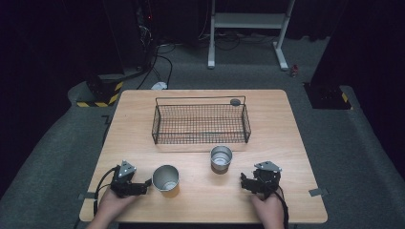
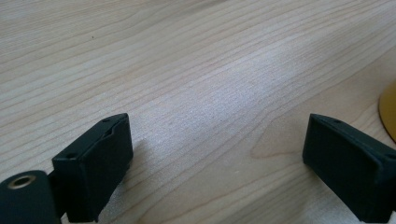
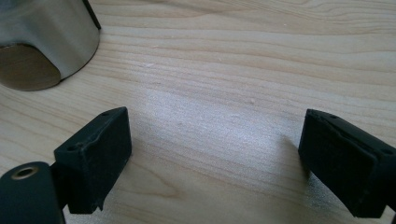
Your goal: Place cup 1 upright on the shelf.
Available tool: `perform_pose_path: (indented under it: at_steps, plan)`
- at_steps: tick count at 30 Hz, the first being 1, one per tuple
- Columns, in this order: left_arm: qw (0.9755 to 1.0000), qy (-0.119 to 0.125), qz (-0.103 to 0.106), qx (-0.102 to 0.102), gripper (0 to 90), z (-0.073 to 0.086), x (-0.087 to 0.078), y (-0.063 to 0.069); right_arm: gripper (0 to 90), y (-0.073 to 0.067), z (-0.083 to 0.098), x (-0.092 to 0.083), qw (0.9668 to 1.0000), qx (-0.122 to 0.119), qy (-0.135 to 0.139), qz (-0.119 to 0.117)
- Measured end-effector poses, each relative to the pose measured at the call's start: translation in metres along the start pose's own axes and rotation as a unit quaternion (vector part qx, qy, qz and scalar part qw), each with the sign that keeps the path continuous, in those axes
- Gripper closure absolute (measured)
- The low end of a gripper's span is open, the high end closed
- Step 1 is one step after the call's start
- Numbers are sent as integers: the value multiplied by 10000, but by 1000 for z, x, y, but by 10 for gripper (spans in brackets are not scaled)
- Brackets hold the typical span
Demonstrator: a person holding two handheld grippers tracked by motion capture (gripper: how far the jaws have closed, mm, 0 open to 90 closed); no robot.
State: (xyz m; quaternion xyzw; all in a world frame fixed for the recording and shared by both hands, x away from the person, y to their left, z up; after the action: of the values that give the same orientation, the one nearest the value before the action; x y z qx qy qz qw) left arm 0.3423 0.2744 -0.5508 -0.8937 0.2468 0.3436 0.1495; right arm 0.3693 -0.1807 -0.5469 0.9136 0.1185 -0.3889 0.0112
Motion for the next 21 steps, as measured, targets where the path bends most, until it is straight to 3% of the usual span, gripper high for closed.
perform_pose_path:
  at_steps: [21]
  plan:
    - [10000, -43, 1, -51, 115, 0, -2, -1, 94, 0, 0, 0, 10000, 1, 0, -1]
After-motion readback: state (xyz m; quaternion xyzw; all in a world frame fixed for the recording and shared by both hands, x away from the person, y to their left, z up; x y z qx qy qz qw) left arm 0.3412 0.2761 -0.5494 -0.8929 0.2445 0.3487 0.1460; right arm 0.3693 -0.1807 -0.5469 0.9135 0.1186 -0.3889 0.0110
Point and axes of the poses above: each handheld gripper's, and its own axes: x roughly forward along the jaws, z roughly out of its underside, y roughly to its right, the point moved 3 cm from there along x, roughly forward along the jaws, and after that the axes turned 7 degrees about x, right-handed, at the moved point
